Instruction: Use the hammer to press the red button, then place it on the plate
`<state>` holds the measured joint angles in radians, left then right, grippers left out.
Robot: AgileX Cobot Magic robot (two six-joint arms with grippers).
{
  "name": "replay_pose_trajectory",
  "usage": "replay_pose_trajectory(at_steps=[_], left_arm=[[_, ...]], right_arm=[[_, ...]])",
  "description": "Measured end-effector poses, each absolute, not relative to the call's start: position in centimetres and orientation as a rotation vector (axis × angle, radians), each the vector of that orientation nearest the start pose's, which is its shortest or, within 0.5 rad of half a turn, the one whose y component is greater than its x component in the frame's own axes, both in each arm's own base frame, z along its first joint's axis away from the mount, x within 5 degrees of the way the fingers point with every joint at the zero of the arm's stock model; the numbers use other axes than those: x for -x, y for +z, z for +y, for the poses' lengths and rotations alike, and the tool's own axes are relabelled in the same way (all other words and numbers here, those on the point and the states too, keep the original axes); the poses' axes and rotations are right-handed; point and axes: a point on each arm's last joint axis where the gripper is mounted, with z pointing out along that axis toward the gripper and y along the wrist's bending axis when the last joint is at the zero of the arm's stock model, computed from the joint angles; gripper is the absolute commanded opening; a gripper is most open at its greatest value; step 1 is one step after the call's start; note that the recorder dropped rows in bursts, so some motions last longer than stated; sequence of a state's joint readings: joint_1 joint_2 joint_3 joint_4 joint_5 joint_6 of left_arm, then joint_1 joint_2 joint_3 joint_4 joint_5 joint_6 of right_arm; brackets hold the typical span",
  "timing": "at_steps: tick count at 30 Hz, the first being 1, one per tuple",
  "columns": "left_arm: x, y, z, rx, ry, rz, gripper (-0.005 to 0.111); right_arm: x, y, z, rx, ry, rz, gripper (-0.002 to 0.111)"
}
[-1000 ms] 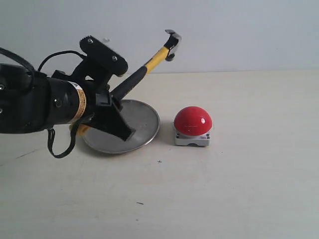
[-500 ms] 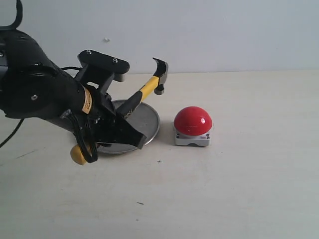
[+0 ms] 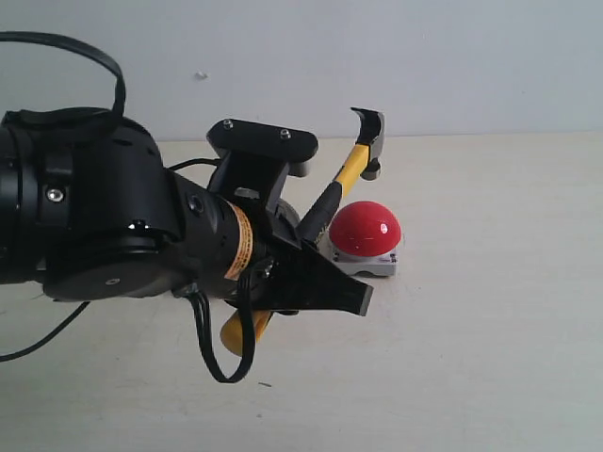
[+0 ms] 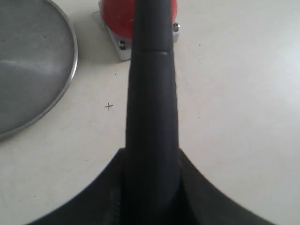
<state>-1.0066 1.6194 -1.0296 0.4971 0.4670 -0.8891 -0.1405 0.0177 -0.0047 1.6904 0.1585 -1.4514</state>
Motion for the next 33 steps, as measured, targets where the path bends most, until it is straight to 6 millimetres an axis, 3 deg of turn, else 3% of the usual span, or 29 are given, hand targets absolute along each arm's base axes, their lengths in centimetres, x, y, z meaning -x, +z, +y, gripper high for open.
replay_pose_trajectory(at_steps=[10,16,19,27,31,33], left_arm=[[-20.1,24.5,-27.2,-0.647,-0.329,2.274,0.000],[-20.2,24.3,-27.6,-0.663,-0.359,2.257,0.000],[-20.4,23.2,-28.2,-0.679,-0.365,2.269,0.000],[-21.2,16.0,-29.0,-0.695,-0.260,2.451,0.000],[-21.6,18.9,-29.2,-0.656,-0.326,2.385,0.000],[-21.5,22.7,-28.9,-0.616,-0.393,2.297,0.000]], right_arm=[[-5.8,21.6,0.6,-0.154,0.197,1.474,0.000],[-5.8,21.6,0.6,-0.154,0.197,1.474,0.000],[-5.8,21.6,0.6,-0.154,0.197,1.474,0.000],[-5.8,21.6,0.6,-0.158,0.198,1.473,0.000],[-5.8,21.6,0.6,-0.159,0.199,1.473,0.000],[-5.8,21.6,0.6,-0.161,0.201,1.472,0.000]])
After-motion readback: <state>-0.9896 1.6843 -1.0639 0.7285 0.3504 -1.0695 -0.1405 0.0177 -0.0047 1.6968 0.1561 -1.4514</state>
